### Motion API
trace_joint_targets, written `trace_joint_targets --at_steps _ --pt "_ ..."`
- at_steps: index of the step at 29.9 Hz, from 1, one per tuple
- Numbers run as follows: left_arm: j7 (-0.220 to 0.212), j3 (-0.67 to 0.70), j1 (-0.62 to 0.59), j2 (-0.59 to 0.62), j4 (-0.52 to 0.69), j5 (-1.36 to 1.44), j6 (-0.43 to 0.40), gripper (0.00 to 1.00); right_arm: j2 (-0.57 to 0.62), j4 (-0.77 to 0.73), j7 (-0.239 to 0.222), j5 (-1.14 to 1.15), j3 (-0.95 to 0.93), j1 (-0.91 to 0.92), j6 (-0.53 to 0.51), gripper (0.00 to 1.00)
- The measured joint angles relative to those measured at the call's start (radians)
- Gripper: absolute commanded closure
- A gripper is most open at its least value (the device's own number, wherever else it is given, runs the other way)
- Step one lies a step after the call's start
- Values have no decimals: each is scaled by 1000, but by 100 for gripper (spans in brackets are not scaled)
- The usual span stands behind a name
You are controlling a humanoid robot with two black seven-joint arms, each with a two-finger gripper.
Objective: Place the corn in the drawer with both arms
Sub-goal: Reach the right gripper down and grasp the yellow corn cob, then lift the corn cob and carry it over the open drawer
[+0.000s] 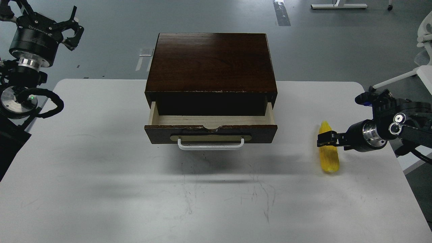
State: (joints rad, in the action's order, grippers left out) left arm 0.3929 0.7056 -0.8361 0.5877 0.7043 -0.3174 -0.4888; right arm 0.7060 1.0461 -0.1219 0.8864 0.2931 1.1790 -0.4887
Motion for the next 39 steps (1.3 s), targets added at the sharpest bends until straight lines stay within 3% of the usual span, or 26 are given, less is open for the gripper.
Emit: trace_joint_targets --at_steps 5,7,13,22,30,35,39 --pt "0 0 0 4 0 0 0 2 -43 -42 -1 0 -2 -21 0 40" --pt "0 0 0 5 0 0 0 2 -48 -45 -1 0 -2 -23 0 53" --pt "0 0 5 3 -1 0 0 2 -53 -48 -1 0 -5 -29 0 70" --pt "0 0 8 6 -2 6 0 2 -9 -21 0 -14 -21 23 0 70" --pt "-3 0 -3 31 1 13 0 2 93 131 7 -17 -33 374 0 70" --pt "-3 -1 -7 34 4 14 0 2 75 255 6 -5 -33 570 0 70" --pt "-3 -5 -8 36 9 15 0 2 -23 318 5 44 -32 656 0 70"
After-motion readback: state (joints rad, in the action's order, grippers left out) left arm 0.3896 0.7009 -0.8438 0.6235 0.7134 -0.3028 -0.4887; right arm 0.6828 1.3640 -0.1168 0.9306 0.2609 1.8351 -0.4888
